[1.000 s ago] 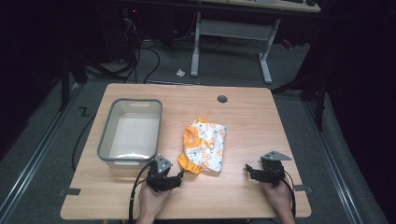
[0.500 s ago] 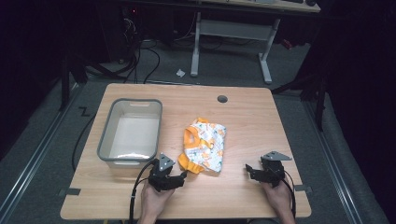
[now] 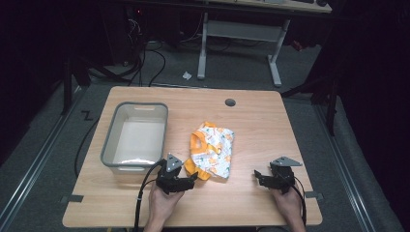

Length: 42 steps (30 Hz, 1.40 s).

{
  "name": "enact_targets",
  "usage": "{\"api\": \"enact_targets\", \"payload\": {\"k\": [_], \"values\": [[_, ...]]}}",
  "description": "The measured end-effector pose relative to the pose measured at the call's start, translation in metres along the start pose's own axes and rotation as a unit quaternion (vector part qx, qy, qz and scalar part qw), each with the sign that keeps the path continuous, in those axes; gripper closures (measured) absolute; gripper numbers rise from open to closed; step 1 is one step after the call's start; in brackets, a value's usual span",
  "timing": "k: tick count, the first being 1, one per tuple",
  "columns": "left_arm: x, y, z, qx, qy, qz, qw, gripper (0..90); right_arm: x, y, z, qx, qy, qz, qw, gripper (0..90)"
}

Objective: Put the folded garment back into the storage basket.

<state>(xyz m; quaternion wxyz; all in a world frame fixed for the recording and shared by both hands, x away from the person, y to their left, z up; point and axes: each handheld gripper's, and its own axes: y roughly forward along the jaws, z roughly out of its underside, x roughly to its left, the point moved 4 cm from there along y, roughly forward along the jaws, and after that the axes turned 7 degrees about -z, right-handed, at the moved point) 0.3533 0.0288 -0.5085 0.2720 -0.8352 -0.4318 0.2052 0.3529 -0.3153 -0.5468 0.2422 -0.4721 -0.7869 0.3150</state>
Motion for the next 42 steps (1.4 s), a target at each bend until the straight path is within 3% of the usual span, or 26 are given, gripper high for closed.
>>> {"api": "enact_targets", "payload": {"k": [11,28,42], "values": [[-0.006,0.004,-0.017,0.007,0.003,0.007,0.9999,25.4,0.000,0.000,0.000,0.000,0.000,0.000,1.0000,24.0],[-0.005,0.027,-0.043,0.032,0.019,-0.018,0.9991,24.6,0.000,0.000,0.000,0.000,0.000,0.000,1.0000,24.0],[0.002,0.046,-0.057,0.045,0.005,-0.025,0.9986,19.7,0.000,0.000,0.000,0.000,0.000,0.000,1.0000,24.0]]}}
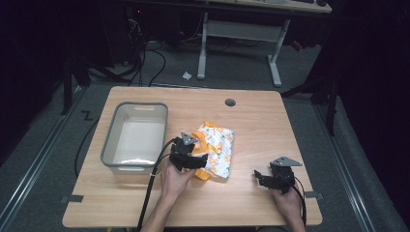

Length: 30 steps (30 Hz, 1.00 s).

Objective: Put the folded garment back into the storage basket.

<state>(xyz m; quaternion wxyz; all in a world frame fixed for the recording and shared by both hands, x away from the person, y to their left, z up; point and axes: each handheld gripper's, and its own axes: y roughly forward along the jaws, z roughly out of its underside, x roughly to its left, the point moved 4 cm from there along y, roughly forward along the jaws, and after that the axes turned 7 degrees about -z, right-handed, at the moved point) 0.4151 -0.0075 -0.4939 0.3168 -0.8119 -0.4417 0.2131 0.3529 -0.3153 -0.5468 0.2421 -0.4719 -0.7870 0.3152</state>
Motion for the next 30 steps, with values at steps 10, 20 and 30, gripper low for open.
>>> {"api": "enact_targets", "payload": {"k": [10,20,30], "values": [[0.001,0.014,-0.006,0.007,0.000,-0.005,1.0000,18.3,0.000,0.000,0.000,0.000,0.000,0.000,1.0000,24.0],[0.005,0.028,-0.004,0.026,-0.015,-0.008,0.9995,17.9,0.000,0.000,0.000,0.000,0.000,0.000,1.0000,24.0],[0.010,0.046,0.002,0.051,-0.025,-0.019,0.9982,18.9,0.000,0.000,0.000,0.000,0.000,0.000,1.0000,24.0]]}}
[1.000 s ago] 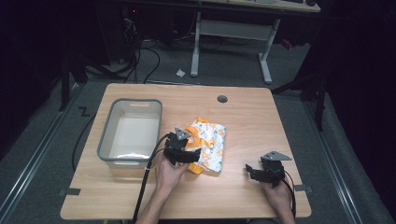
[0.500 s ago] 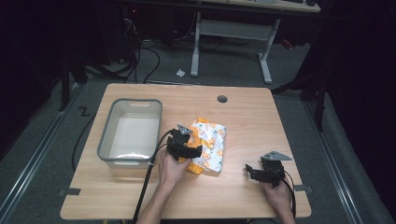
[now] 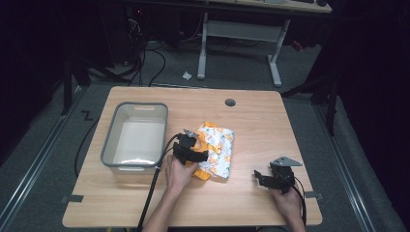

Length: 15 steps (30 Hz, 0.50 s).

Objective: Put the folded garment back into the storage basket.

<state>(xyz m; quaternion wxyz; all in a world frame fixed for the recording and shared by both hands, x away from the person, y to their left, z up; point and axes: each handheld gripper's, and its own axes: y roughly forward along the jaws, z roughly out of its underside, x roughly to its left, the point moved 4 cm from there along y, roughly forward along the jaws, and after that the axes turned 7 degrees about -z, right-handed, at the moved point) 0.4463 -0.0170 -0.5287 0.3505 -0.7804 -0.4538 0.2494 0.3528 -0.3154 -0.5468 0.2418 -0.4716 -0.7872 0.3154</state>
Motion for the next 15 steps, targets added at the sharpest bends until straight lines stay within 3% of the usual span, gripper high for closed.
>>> {"api": "enact_targets", "payload": {"k": [6,15], "values": [[0.000,0.006,0.002,0.009,0.004,-0.013,0.9999,19.5,0.000,0.000,0.000,0.000,0.000,0.000,1.0000,24.0],[-0.001,0.013,0.006,0.026,0.004,-0.009,0.9996,22.0,0.000,0.000,0.000,0.000,0.000,0.000,1.0000,24.0]]}}
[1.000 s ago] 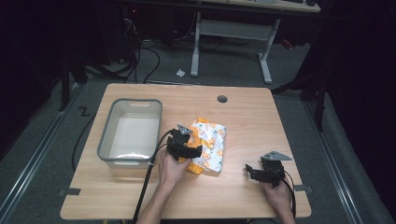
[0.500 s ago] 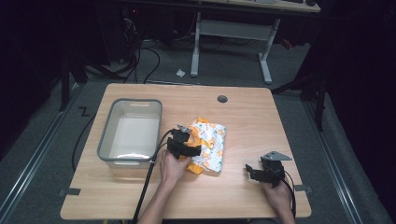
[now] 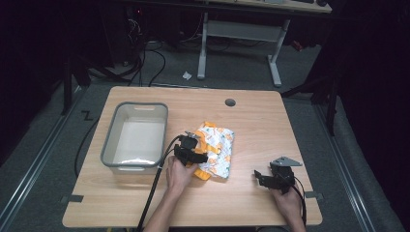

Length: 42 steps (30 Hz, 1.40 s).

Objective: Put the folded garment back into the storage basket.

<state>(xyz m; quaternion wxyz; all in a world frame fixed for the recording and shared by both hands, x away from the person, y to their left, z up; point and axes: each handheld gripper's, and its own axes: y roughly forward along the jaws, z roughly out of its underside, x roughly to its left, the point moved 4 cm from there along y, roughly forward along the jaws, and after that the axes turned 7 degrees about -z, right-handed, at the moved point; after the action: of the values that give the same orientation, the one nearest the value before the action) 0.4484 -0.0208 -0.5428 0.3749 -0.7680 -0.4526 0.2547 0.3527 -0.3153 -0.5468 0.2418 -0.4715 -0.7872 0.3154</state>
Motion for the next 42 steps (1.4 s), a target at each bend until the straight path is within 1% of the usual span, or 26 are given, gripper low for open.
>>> {"api": "enact_targets", "payload": {"k": [2,6,9,14,17,24,26,29,35,38,39,42], "values": [[-0.001,0.000,0.000,-0.002,0.006,0.001,1.0000,23.6,0.000,0.000,0.000,0.000,0.000,0.000,1.0000,24.0],[-0.004,0.000,0.001,-0.009,0.026,-0.001,0.9996,30.9,0.000,0.000,0.000,0.000,0.000,0.000,1.0000,24.0],[-0.006,-0.001,0.001,-0.012,0.034,0.004,0.9994,37.8,0.000,0.000,0.000,0.000,0.000,0.000,1.0000,24.0],[-0.010,-0.002,0.001,-0.015,0.034,0.014,0.9992,50.3,0.000,0.000,0.000,0.000,0.000,0.000,1.0000,24.0],[-0.012,-0.003,0.001,-0.015,0.032,0.020,0.9992,56.8,0.000,0.000,0.000,0.000,0.000,0.000,1.0000,24.0],[-0.013,-0.003,0.001,-0.014,0.033,0.039,0.9986,66.9,0.000,0.000,0.000,0.000,0.000,0.000,1.0000,24.0],[-0.011,-0.003,0.001,-0.014,0.024,0.050,0.9984,69.3,0.000,0.000,0.000,0.000,0.000,0.000,1.0000,24.0],[-0.010,-0.002,0.001,-0.015,0.017,0.058,0.9980,72.0,0.000,0.000,0.000,0.000,0.000,0.000,1.0000,24.0],[-0.011,-0.005,0.000,-0.022,0.012,0.066,0.9975,74.6,0.000,0.000,0.000,0.000,0.000,0.000,1.0000,24.0],[-0.010,-0.011,-0.003,-0.033,0.003,0.080,0.9963,75.0,0.000,0.000,0.000,0.000,0.000,0.000,1.0000,24.0],[-0.010,-0.013,-0.003,-0.036,0.000,0.082,0.9960,75.1,0.000,0.000,0.000,0.000,-0.001,0.000,1.0000,24.0],[-0.011,-0.019,-0.005,-0.045,-0.001,0.085,0.9954,75.3,0.000,0.000,0.000,0.000,-0.001,-0.001,1.0000,24.0]]}}
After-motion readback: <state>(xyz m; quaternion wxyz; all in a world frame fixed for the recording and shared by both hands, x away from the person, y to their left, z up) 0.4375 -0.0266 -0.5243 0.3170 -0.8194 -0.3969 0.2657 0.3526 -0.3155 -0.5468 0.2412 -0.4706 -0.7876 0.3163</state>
